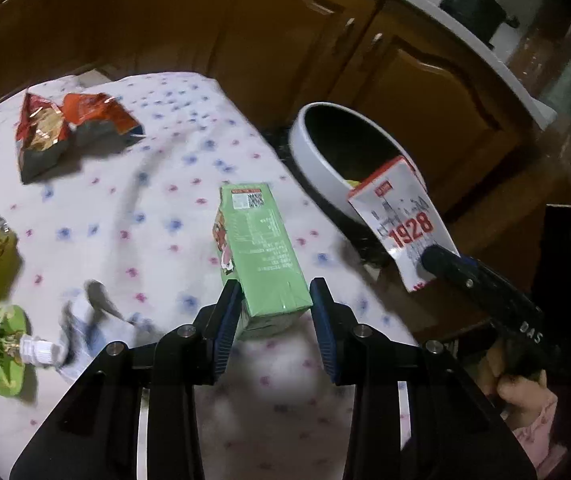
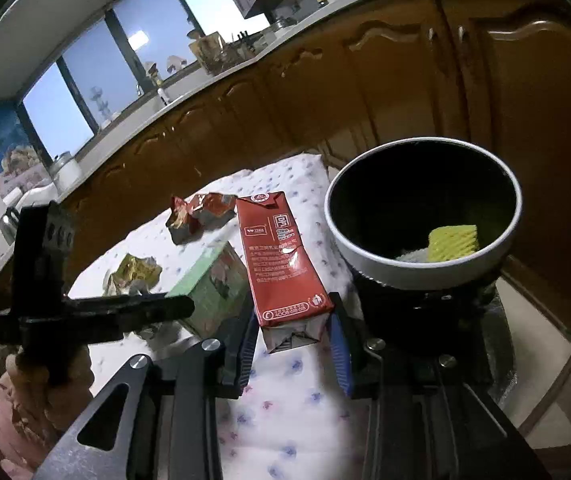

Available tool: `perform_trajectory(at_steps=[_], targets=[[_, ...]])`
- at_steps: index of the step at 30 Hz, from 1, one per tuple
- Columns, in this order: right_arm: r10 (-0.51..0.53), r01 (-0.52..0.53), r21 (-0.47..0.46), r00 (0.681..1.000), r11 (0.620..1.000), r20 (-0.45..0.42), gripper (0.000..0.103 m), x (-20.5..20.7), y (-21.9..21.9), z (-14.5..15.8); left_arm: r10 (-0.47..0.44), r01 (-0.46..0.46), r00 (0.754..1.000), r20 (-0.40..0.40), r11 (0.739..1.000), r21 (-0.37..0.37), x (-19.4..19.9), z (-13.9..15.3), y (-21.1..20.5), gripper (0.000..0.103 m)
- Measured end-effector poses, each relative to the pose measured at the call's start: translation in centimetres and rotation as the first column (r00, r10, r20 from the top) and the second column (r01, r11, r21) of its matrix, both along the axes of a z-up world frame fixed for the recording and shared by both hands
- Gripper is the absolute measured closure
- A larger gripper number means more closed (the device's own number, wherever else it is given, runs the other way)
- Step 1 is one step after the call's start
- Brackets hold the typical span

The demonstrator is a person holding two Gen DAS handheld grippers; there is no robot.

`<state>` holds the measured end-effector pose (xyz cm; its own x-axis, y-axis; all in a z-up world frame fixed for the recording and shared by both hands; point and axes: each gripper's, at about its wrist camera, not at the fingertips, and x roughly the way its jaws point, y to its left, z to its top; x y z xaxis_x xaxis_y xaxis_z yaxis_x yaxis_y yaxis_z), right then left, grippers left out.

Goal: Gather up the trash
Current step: 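Carry both cartons over the bin and open both tools to drop them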

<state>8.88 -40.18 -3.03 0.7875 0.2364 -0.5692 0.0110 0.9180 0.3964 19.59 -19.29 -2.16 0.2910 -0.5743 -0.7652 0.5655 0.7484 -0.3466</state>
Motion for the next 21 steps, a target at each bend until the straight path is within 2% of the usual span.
perform_trajectory(at_steps=[10, 21], targets=[[-0.078, 0.078, -0.005, 0.997, 0.997, 0.031, 0.07, -0.8, -2.6, 0.9, -0.051, 0.051, 0.995, 0.082, 0.999, 0.004, -1.3, 2.0, -3.0, 0.069], [-0.171, 0.172, -0.036, 0.985, 0.984, 0.033, 0.07, -0.1, -6.0, 2.2, -0.099, 0.103, 0.98, 0.175, 0.995, -0.014, -0.6, 5.1, -6.6, 0.069]])
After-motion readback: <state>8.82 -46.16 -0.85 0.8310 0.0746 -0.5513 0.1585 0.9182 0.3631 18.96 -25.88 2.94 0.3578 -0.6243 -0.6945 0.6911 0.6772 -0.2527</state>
